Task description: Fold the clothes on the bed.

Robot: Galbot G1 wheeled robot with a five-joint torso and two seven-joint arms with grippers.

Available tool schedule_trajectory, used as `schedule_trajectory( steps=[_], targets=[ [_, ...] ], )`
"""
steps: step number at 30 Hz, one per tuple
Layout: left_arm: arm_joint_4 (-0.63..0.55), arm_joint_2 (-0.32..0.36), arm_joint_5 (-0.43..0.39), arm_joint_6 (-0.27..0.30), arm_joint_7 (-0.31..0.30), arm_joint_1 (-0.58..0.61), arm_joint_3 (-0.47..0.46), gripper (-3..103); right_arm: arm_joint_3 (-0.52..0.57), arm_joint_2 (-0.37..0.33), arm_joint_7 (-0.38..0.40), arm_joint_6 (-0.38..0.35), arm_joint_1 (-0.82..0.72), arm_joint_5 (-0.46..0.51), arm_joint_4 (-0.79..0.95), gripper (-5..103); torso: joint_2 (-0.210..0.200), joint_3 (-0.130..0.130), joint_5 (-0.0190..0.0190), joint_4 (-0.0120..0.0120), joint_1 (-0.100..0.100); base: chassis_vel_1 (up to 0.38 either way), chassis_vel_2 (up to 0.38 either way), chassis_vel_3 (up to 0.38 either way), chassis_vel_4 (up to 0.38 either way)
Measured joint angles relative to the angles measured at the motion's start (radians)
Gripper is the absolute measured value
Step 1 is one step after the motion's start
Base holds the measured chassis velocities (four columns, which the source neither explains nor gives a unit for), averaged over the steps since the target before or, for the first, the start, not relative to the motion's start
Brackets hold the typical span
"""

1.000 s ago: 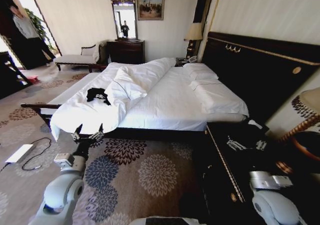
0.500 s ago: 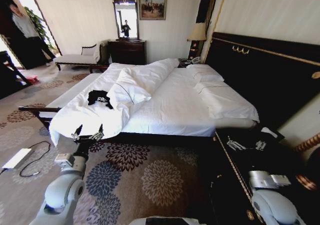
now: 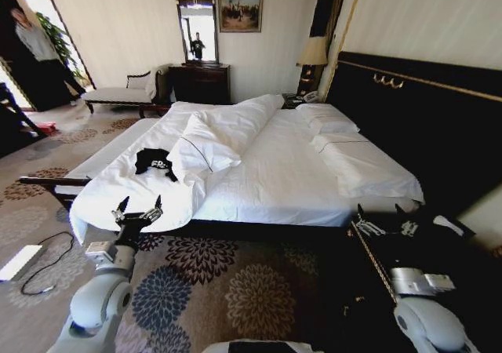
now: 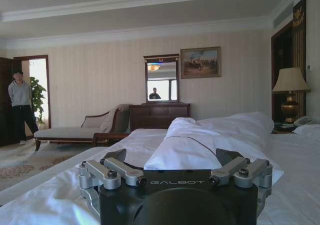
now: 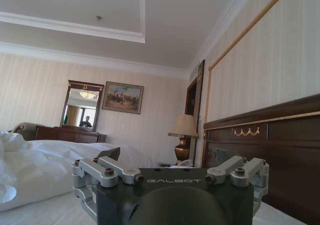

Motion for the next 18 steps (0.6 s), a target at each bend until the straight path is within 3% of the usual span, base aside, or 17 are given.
schedule_trajectory(
  steps=[18],
  targets=[
    [0.009, 0.006, 0.006, -0.001, 0.0, 0.001, 0.006, 100, -0.006, 0.003, -0.004, 0.012, 0.008, -0.008, -0.019, 100, 0.0, 0.0, 0.0001, -0.0003, 0.0, -0.173, 0.233, 0.169, -0.232]
  ],
)
